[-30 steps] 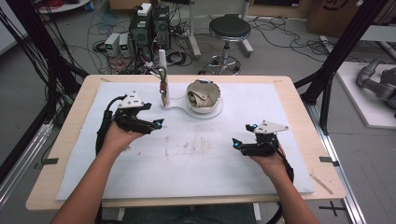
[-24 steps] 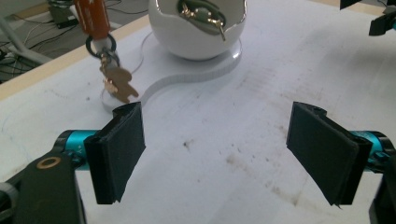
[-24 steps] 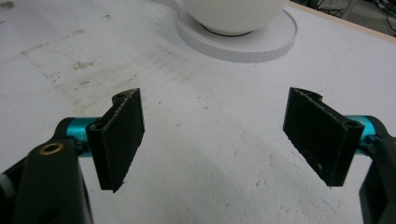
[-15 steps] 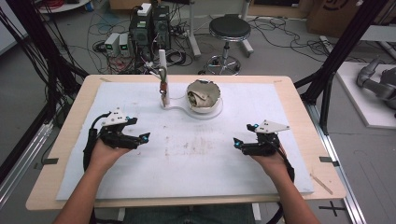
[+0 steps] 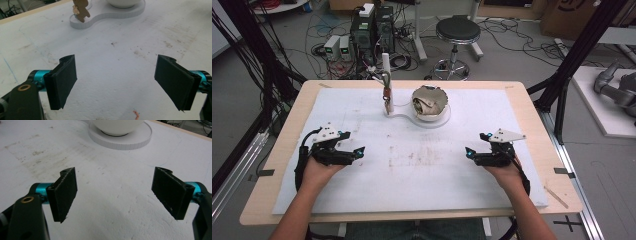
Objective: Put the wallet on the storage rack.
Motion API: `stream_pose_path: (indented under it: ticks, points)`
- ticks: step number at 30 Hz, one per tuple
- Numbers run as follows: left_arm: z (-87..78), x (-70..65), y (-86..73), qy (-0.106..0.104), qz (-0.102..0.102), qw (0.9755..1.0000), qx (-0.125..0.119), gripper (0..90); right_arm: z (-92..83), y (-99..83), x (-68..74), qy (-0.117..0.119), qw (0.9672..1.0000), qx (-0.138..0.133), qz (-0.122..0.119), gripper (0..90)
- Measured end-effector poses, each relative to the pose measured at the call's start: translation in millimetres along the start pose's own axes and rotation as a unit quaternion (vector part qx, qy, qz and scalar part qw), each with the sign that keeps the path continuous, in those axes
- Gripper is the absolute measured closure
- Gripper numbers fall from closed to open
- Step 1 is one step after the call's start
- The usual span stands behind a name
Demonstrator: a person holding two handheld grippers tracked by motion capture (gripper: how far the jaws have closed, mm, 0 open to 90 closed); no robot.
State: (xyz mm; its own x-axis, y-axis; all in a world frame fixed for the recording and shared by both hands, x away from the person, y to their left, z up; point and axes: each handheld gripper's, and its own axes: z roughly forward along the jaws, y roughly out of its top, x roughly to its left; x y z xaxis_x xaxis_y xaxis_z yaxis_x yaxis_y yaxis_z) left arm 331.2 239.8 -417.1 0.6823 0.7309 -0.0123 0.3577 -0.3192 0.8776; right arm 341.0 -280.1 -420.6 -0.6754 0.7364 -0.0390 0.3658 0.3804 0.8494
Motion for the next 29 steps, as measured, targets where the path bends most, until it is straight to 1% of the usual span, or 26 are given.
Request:
stream_pose_path:
  ticks: [3,8,11,16,19,25,29]
  points:
    - [-0.4,1.3,-0.7,-0.001,-0.002,1.0000,-0.003,18.0,0.0,-0.2,-0.9,-0.002,1.0000,-0.001,0.000,21.0]
    - [-0.5,2.7,-2.9,-0.006,-0.006,1.0000,-0.001,18.0,0.8,-0.7,-1.4,-0.003,1.0000,0.005,0.003,21.0]
    - [-1.2,3.2,-3.0,-0.008,-0.005,1.0000,-0.003,18.0,0.5,-0.4,-1.0,-0.004,1.0000,0.003,-0.002,21.0]
    - [-0.9,3.5,-3.3,-0.007,-0.005,1.0000,0.002,18.0,0.9,-0.5,-0.8,-0.005,1.0000,0.005,0.001,21.0]
    - [0.1,3.1,-3.4,-0.001,-0.002,1.0000,0.006,17.7,1.2,-0.7,-1.0,-0.004,1.0000,0.006,0.002,21.0]
    - [1.1,3.0,-3.8,0.000,0.003,0.9999,0.012,17.7,1.6,-1.1,-2.0,-0.003,1.0000,0.006,0.004,21.0]
    - [2.2,2.8,-3.9,-0.001,0.001,0.9999,0.012,17.7,1.4,-1.2,-3.3,-0.003,1.0000,0.006,0.004,21.0]
